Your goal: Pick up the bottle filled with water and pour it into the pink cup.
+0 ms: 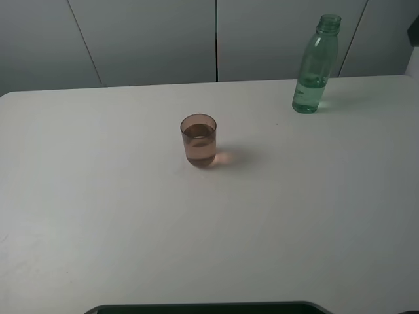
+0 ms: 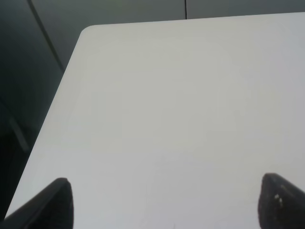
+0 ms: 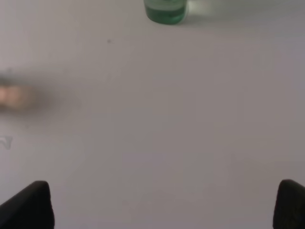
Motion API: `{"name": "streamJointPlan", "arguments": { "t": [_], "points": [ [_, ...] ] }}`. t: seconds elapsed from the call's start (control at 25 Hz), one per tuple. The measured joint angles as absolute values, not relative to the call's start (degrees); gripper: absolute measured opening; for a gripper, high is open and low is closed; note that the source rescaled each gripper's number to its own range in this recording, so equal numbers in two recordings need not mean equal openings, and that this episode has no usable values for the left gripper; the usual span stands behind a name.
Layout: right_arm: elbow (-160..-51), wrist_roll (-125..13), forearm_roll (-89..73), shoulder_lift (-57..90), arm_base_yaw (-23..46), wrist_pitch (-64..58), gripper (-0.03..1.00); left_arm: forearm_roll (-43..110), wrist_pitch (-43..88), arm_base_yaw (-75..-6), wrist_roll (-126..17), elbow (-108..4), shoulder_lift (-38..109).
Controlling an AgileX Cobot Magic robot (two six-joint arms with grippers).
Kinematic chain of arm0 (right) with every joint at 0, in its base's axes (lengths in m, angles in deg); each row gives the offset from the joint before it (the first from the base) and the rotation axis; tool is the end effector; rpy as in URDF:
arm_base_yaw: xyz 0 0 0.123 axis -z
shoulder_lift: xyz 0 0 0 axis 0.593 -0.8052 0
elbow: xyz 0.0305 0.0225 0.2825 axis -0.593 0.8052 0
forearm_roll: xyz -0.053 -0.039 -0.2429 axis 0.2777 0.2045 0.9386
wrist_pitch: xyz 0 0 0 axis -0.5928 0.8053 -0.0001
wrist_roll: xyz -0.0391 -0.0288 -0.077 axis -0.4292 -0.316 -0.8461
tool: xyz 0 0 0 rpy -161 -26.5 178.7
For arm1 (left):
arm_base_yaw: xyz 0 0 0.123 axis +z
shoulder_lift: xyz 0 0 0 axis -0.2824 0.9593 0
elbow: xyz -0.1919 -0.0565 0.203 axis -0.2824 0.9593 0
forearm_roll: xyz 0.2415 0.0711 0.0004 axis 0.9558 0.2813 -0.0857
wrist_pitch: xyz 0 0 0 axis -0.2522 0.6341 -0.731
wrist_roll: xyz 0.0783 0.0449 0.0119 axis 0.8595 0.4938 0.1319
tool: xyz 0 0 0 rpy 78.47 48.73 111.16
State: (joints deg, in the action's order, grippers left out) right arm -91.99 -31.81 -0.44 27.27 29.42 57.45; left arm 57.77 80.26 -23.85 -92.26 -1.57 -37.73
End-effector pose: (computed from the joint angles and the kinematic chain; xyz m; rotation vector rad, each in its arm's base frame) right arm 0.1917 0.0241 0.3736 -0.1277 2.6230 0.0610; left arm -0.0060 0.0157 0.2799 0.0483 2.0380 0.0952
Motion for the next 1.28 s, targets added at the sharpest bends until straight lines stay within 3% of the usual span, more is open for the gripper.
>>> {"name": "streamJointPlan", "arguments": {
  "t": [0.76, 1.28],
  "points": [
    [-58.34, -30.78, -0.57, 65.44, 29.42, 54.60, 1.00, 57.77, 80.26, -23.85, -92.26, -1.57, -37.73],
    [-54.68, -30.78, -0.57, 79.62, 29.42, 51.04, 1.00, 57.77, 80.26, -23.85, -92.26, -1.57, -37.73]
  ]
}}
